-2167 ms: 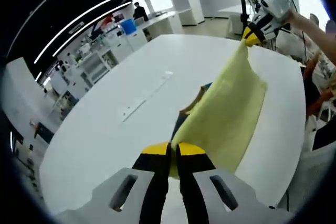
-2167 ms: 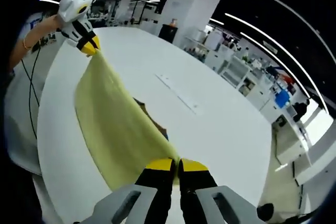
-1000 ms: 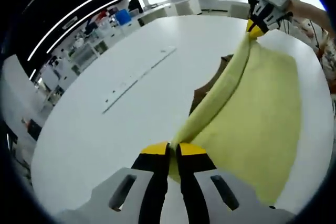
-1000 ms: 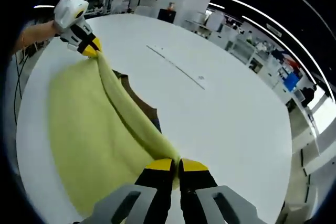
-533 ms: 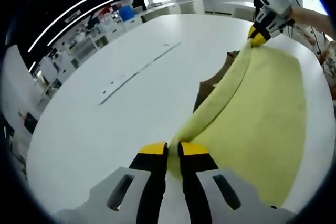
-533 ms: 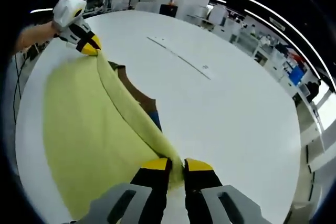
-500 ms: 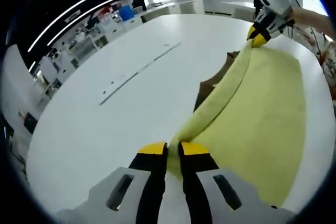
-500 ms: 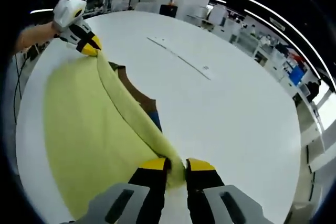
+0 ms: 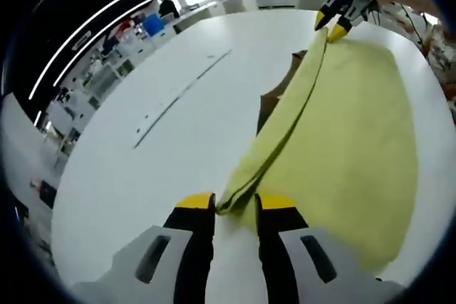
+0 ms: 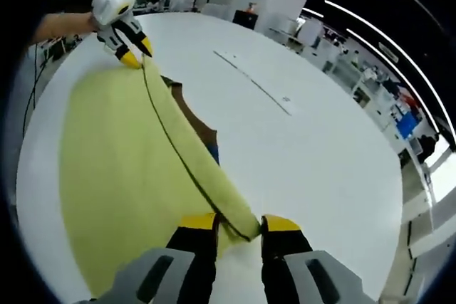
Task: Fold the garment on the visible template until the final outline fits inside the template.
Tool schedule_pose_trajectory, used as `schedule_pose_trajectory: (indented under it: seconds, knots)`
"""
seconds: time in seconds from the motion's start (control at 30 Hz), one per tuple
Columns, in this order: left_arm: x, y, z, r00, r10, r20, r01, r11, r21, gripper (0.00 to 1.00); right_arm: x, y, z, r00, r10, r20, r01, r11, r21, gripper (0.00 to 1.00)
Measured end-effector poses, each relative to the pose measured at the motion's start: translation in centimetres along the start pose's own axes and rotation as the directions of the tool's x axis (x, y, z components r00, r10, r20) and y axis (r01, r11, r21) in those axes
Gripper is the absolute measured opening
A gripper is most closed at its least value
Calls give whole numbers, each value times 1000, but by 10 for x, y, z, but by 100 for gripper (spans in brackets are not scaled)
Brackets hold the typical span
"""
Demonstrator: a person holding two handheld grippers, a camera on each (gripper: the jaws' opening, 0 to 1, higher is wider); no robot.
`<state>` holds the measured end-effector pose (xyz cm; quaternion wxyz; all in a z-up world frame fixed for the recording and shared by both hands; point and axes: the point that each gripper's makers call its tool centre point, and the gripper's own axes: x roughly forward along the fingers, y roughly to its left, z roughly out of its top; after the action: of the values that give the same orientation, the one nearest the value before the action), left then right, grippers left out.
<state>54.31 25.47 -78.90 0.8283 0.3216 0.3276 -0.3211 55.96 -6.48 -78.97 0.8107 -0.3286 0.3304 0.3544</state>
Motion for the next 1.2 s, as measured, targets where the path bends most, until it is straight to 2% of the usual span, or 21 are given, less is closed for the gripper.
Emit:
schedule_pose_trajectory:
  seconds: [0.13, 0.2, 0.27, 0.33, 0.37, 0.4, 0.47, 0.5, 0.53, 0.6, 0.67, 0.73, 0.8, 0.9, 1.0, 1.1, 1.2]
  knots:
    - [4, 11, -4, 998, 44, -33, -43, 999, 28, 4, 1, -5, 1, 1000, -22, -1, 22, 1000, 3, 8]
    - [4, 12, -4, 999, 41, -25, -41, 999, 12, 4, 2, -5, 2, 1000, -21, 7, 20, 1000, 23, 3]
    - [3, 15, -2, 999, 50, -13, -50, 999, -3, 4, 0, -6, 3, 1000, -19, 14, 19, 999, 47, 3]
    - [4, 19, 0, 998, 62, 8, -61, 995, -79, 4, -1, -10, 6, 999, -28, 39, 22, 990, 137, 2]
    - [4, 20, 0, 998, 59, 18, -56, 989, -136, 4, -1, -13, 8, 997, -38, 61, 24, 978, 209, 1]
    - [4, 21, 0, 998, 57, 22, -53, 986, -156, 4, -1, -16, 10, 996, -47, 74, 24, 961, 277, 0]
    - [6, 24, -1, 997, 75, 28, -64, 959, -277, 5, 0, -18, 13, 994, -39, 103, -4, 923, 384, 0]
    - [7, 27, -4, 996, 92, 21, -79, 936, -343, 6, 2, -22, 8, 994, -53, 93, 6, 894, 448, 0]
    - [7, 29, -6, 995, 99, 19, -85, 925, -370, 6, 2, -22, 7, 994, -54, 91, 6, 890, 456, 1]
    - [9, 34, -6, 992, 124, 38, -93, 886, -453, 7, 4, -23, 1, 996, -59, 71, 15, 863, 504, 2]
    - [7, 38, -7, 988, 148, 41, -109, 862, -495, 5, 5, -27, -2, 995, -78, 59, 34, 844, 535, 3]
    - [5, 38, -7, 988, 152, 36, -118, 877, -466, 0, 4, -30, -2, 995, -89, 56, 44, 839, 542, 4]
    - [2, 35, -6, 989, 146, 32, -116, 886, -448, 3, 3, -34, -5, 993, -104, 47, 61, 827, 558, 5]
    - [-1, 34, -4, 990, 137, 41, -105, 889, -447, 7, 0, -36, -7, 993, -109, 37, 65, 800, 597, 12]
    - [-5, 32, -1, 990, 131, 52, -95, 893, -440, 10, -5, -33, -6, 994, -98, 41, 52, 791, 610, 19]
    - [-10, 27, 0, 992, 115, 55, -79, 893, -444, 15, -10, -25, -1, 996, -61, 61, 10, 780, 626, 29]
    - [-18, 20, 8, 990, 98, 103, -36, 875, -482, 21, -18, -14, 1, 997, -19, 71, -31, 770, 638, 39]
